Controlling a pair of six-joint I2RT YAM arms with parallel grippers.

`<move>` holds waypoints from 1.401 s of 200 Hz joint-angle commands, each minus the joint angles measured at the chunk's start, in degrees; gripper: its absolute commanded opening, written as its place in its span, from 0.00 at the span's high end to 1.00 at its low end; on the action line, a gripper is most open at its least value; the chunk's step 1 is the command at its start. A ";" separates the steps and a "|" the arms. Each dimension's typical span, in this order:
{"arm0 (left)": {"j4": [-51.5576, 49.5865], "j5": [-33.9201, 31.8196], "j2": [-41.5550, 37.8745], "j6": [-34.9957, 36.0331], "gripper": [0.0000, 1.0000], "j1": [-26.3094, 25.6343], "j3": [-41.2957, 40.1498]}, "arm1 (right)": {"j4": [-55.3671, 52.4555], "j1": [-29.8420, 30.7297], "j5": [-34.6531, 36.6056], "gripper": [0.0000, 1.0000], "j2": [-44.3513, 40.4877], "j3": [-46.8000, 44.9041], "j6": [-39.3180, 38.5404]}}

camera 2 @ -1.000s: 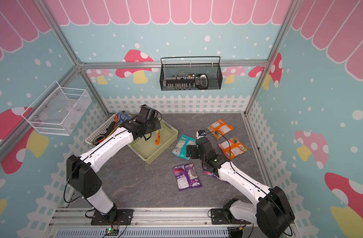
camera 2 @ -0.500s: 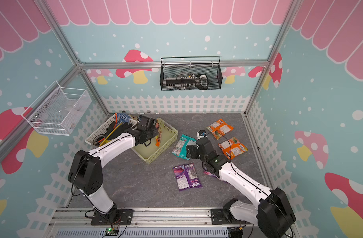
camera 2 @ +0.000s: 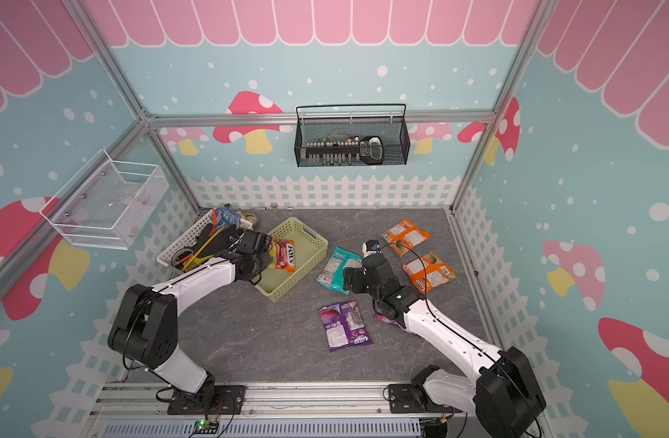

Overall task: Put the candies in the basket
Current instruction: Place the candy in the basket.

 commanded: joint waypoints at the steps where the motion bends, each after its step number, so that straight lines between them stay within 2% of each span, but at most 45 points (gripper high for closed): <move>1: 0.03 4.07 1.09 -3.46 1.00 -0.26 1.41 | -0.26 0.55 -0.10 0.02 -0.93 -0.28 -0.05; 44: -0.14 8.23 1.02 -13.89 1.00 -1.03 0.12 | -0.37 0.50 -0.01 0.02 -0.78 -0.11 -0.18; 88: -0.22 7.44 3.13 -25.33 1.00 -2.39 1.17 | -0.28 0.52 -0.45 0.02 -0.18 0.24 -0.27; 136: -1.68 4.43 6.45 -34.79 1.00 -3.01 3.92 | -0.88 0.53 0.21 0.02 -1.23 -0.05 -0.79; 165: -2.68 3.04 8.31 -36.83 1.00 -3.01 7.20 | -0.85 0.50 0.76 0.02 -1.65 -0.55 -1.19; 217: -2.78 5.85 11.38 -36.38 1.00 -4.85 10.93 | -0.65 0.58 0.74 0.02 -0.02 -0.28 -1.76; 231: -2.78 6.31 11.07 -35.95 0.95 -4.85 10.60 | -0.63 0.51 0.95 0.01 0.25 -0.19 -1.92; 240: -2.78 6.78 10.85 -35.16 0.88 -6.45 10.69 | -0.65 0.55 0.90 0.01 0.38 -0.12 -1.94; 263: -2.79 7.79 9.53 -32.63 0.70 -6.70 10.27 | -0.54 0.52 0.65 0.01 0.44 -0.36 -1.83; 280: -2.79 6.74 7.31 -30.88 0.63 -6.80 9.30 | -0.54 0.55 0.30 0.01 0.37 -0.44 -1.46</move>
